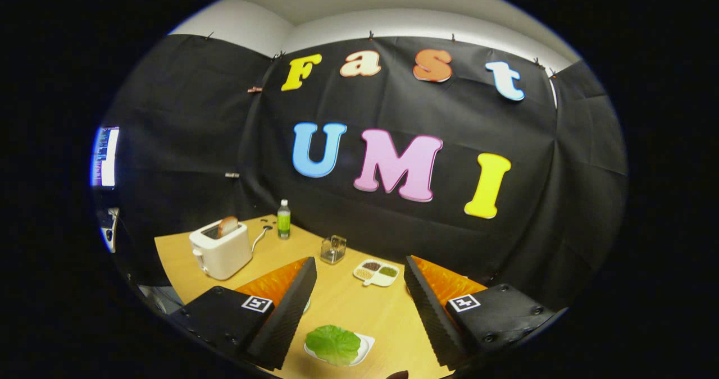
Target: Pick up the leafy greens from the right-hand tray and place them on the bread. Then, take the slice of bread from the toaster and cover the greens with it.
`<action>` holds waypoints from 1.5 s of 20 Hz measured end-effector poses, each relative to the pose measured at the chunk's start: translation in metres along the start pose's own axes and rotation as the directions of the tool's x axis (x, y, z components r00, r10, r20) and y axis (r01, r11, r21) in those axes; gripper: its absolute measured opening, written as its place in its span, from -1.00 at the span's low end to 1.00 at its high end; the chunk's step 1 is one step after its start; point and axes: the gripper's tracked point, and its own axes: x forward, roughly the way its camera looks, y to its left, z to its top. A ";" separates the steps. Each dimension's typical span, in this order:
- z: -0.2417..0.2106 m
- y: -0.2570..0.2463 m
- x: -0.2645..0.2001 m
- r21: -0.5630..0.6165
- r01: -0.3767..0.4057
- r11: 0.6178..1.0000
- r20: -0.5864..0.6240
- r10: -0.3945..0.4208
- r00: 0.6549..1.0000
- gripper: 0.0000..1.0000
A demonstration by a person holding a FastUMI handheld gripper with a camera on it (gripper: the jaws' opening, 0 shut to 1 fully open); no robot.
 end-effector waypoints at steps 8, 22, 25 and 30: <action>-0.144 0.022 0.032 -0.038 -0.165 0.986 -0.325 0.144 0.935 0.92; -0.315 0.061 0.074 0.126 -0.224 0.966 -0.657 0.251 0.711 0.15; -0.325 0.062 0.073 0.139 -0.224 0.965 -0.686 0.256 0.681 0.03; -0.324 0.061 0.074 0.123 -0.229 0.966 -0.685 0.250 0.685 -0.67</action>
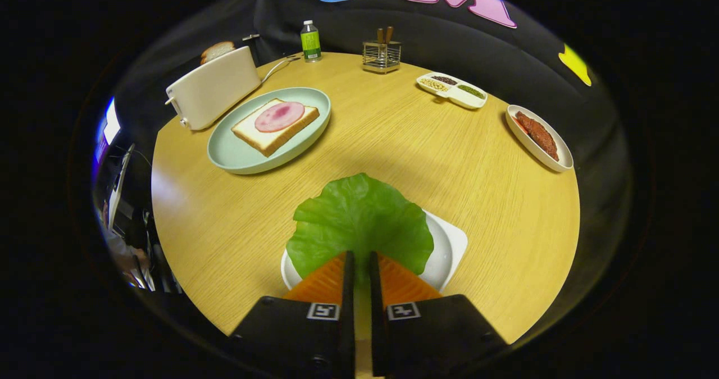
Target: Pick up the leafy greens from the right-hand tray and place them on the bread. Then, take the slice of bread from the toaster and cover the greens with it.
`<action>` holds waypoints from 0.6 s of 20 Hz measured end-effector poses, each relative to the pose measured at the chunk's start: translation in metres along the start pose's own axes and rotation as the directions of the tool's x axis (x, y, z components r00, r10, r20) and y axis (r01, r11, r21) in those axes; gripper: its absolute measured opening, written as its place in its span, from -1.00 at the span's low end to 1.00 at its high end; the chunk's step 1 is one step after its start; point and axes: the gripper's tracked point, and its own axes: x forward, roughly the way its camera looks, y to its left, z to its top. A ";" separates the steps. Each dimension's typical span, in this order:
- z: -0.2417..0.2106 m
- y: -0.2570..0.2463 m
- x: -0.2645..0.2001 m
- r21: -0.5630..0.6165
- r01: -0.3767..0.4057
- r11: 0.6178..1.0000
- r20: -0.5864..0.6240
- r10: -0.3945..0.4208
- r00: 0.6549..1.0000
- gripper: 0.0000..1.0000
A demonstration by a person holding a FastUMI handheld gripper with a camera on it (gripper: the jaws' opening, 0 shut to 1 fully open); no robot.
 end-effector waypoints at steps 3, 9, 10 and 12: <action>-0.001 0.001 -0.003 -0.027 0.019 0.999 0.000 -0.019 1.000 -0.87; 0.027 0.007 -0.044 0.008 0.057 0.998 0.087 -0.058 0.995 -0.88; 0.033 0.007 -0.053 0.017 0.067 0.998 0.102 -0.069 0.992 -0.88; 0.049 0.010 -0.070 0.044 0.080 0.996 0.135 -0.085 0.987 -0.88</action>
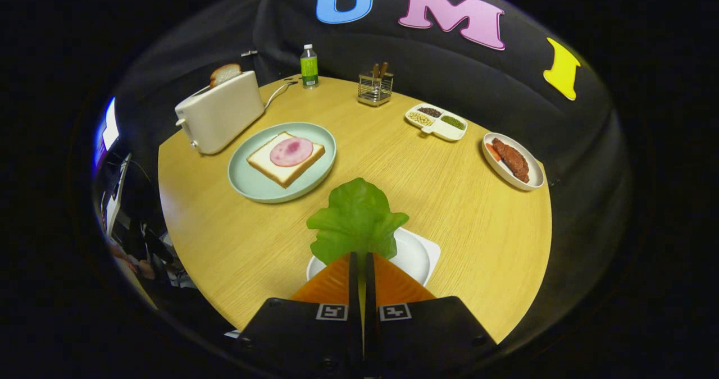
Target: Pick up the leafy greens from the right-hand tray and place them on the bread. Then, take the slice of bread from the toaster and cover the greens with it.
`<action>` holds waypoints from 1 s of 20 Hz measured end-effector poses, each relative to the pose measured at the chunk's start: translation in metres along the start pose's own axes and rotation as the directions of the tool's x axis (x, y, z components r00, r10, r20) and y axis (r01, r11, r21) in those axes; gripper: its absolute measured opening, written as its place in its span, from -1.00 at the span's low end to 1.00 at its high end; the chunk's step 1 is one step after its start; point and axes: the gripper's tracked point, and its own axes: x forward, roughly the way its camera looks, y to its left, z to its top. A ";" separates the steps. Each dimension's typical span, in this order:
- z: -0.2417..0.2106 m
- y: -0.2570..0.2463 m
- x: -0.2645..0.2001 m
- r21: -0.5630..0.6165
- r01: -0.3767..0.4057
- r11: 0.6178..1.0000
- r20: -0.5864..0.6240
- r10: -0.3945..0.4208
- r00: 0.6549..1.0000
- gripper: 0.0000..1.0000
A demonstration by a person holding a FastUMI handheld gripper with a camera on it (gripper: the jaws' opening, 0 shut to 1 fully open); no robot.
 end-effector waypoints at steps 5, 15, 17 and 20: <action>0.057 0.021 -0.025 0.035 0.001 0.999 0.088 -0.004 0.996 -0.88; 0.150 0.110 0.013 -0.055 -0.099 0.994 0.106 0.105 0.989 -0.88; 0.156 0.122 0.030 -0.095 -0.098 0.991 0.080 0.106 0.991 -0.88; 0.165 0.140 0.058 -0.095 -0.106 0.990 0.052 0.111 0.992 -0.88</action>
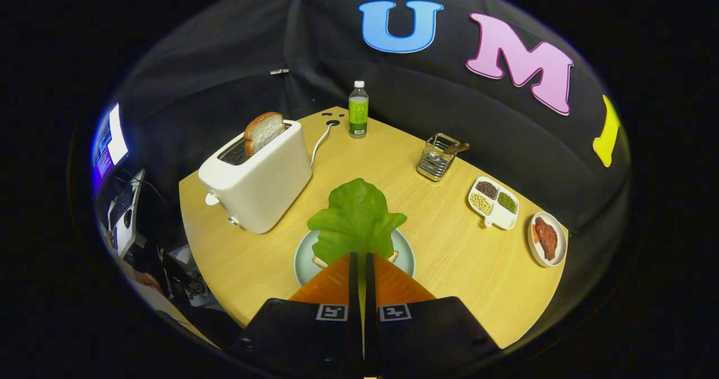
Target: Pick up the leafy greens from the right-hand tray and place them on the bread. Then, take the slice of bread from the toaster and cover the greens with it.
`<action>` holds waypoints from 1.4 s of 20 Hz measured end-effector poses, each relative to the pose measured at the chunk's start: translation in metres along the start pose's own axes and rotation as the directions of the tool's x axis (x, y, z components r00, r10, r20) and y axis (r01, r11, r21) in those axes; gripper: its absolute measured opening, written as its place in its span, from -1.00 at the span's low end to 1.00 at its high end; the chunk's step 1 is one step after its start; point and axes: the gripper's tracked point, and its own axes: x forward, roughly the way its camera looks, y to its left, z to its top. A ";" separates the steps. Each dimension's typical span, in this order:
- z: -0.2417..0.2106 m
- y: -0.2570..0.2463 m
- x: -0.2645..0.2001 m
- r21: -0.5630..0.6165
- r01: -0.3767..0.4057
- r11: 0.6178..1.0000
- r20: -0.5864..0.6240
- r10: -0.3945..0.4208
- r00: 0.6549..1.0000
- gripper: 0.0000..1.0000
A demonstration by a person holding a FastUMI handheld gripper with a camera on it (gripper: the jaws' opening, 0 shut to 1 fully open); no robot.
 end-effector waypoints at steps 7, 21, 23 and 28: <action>-0.012 -0.001 0.045 0.000 0.048 0.999 -0.092 -0.048 0.995 -0.71; 0.077 0.018 0.001 -0.026 0.123 0.992 0.146 -0.118 0.982 0.93; 0.100 0.035 -0.004 -0.014 0.095 0.995 0.182 -0.091 0.979 0.93; 0.152 0.083 0.003 0.051 0.014 0.999 0.237 -0.026 0.971 0.93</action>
